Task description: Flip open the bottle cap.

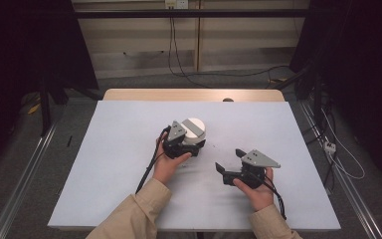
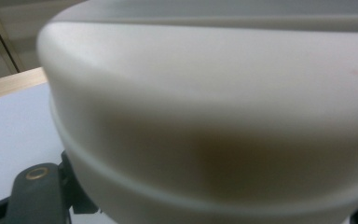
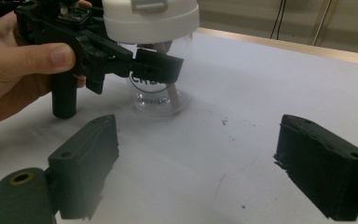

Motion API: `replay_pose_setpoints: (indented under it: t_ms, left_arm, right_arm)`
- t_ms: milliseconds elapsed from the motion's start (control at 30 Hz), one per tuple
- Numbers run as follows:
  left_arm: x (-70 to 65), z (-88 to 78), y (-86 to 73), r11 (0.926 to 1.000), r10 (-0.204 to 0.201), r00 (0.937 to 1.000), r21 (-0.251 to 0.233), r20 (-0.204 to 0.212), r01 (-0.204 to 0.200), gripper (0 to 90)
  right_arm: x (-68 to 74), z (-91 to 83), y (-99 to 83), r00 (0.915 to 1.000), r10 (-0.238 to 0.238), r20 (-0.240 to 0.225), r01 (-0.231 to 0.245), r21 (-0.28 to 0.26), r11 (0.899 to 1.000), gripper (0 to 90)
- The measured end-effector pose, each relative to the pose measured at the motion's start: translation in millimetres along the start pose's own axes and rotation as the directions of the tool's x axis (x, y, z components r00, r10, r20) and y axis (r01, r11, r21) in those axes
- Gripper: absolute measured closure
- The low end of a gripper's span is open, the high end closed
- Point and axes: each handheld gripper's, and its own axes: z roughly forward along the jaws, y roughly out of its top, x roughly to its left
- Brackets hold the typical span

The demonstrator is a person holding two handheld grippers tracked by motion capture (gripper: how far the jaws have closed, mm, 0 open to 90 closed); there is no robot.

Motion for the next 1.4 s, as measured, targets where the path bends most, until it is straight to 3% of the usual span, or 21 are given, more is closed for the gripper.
replay_pose_setpoints:
  t_ms: [400,1000,1400]
  left_arm:
    - [0.6,0.2,0.0,1.0000,0.000,1.0000,0.002,0.005,0.000,18.7]
    - [1.5,0.5,0.1,1.0000,-0.001,0.9999,0.005,0.013,0.001,18.6]
    - [2.0,0.6,0.0,1.0000,0.002,0.9999,0.005,0.014,-0.002,18.6]
  right_arm:
    - [3.6,9.6,4.7,1.0000,0.006,0.003,-0.006,0.009,1.000,12.7]
    - [10.5,20.1,15.0,0.9997,-0.008,-0.022,0.008,0.024,1.000,12.6]
    - [15.1,26.0,18.1,0.9989,0.012,-0.046,-0.011,0.035,0.999,16.4]
